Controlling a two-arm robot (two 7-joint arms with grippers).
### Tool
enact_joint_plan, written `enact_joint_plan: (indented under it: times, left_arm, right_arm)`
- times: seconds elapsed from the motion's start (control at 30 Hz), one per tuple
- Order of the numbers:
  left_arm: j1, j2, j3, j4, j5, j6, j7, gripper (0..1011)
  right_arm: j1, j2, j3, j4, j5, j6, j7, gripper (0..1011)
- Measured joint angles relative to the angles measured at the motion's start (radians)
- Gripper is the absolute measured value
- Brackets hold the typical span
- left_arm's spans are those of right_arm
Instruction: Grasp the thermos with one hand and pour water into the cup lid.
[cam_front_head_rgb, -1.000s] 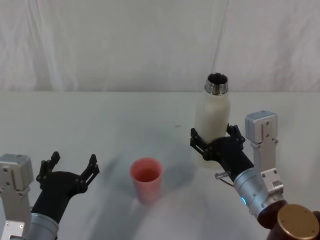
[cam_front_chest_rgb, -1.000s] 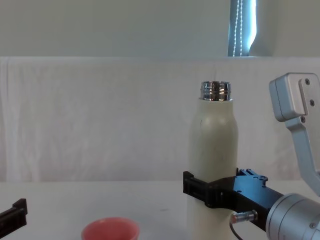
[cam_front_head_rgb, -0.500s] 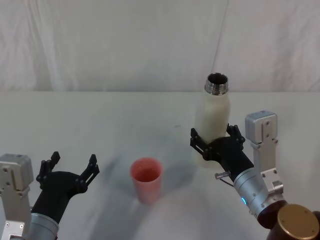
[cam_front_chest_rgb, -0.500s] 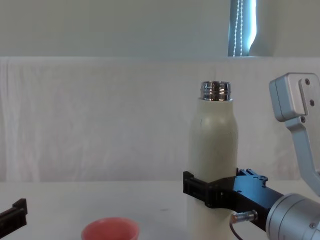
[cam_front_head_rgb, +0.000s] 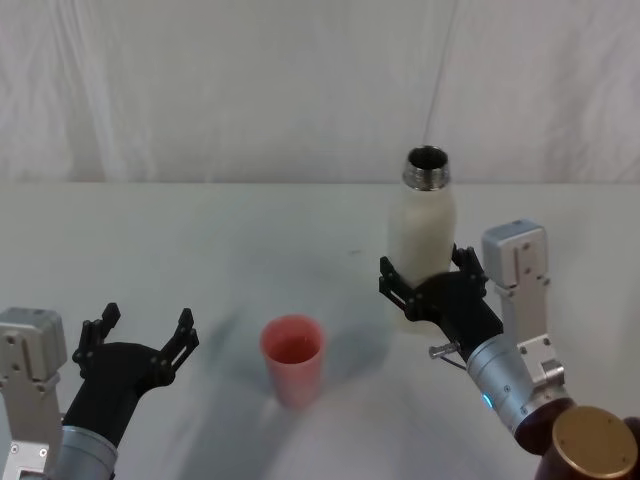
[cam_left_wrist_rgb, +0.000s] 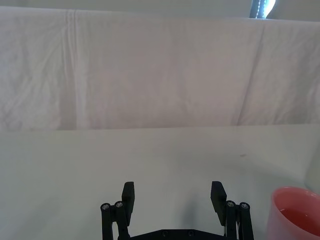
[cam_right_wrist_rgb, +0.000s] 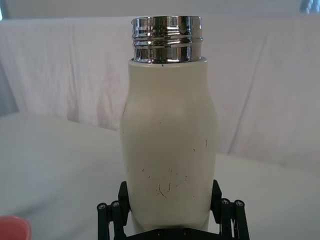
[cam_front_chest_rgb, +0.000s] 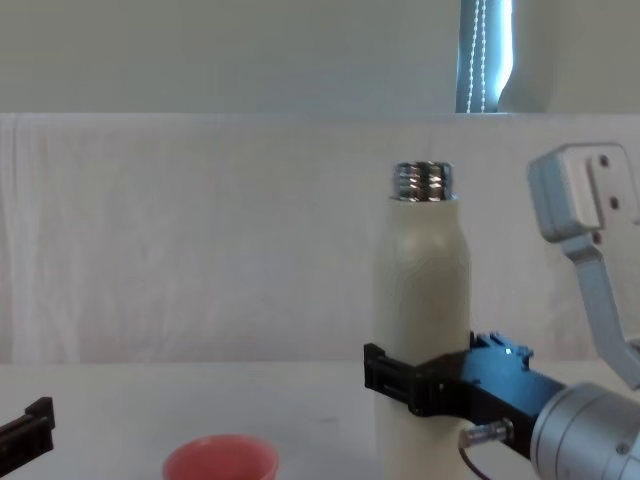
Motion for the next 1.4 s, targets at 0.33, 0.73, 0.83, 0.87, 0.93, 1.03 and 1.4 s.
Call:
enact_joint_plan:
  times: [0.33,0.73,0.83,0.87,0.93,1.03,1.4]
  left_arm:
    - [0.000,0.000,0.000,0.000,0.000,0.000,0.000,1001]
    - [0.000,0.000,0.000,0.000,0.000,0.000,0.000,1001]
    - [0.000,0.000,0.000,0.000,0.000,0.000,0.000,1001]
    - [0.000,0.000,0.000,0.000,0.000,0.000,0.000,1001]
    - [0.000,0.000,0.000,0.000,0.000,0.000,0.000,1001]
    - [0.000,0.000,0.000,0.000,0.000,0.000,0.000,1001]
    - [0.000,0.000,0.000,0.000,0.000,0.000,0.000,1001]
  right_arm:
    - [0.022,0.072,-0.062,-0.043,-0.190,0.016,-0.023,950]
    - [0.025,0.159,-0.143,-0.077,-0.520,0.051,-0.111,950]
    - [0.025,0.172,-0.160,-0.083,-0.577,0.062,-0.123,950]
    - [0.025,0.180,-0.171,-0.086,-0.614,0.070,-0.130,950]
    - [0.025,0.187,-0.181,-0.090,-0.647,0.077,-0.135,950]
    - [0.027,0.200,-0.197,-0.096,-0.706,0.088,-0.138,950]
    - [0.048,0.238,-0.249,-0.100,-0.902,0.126,-0.134,950]
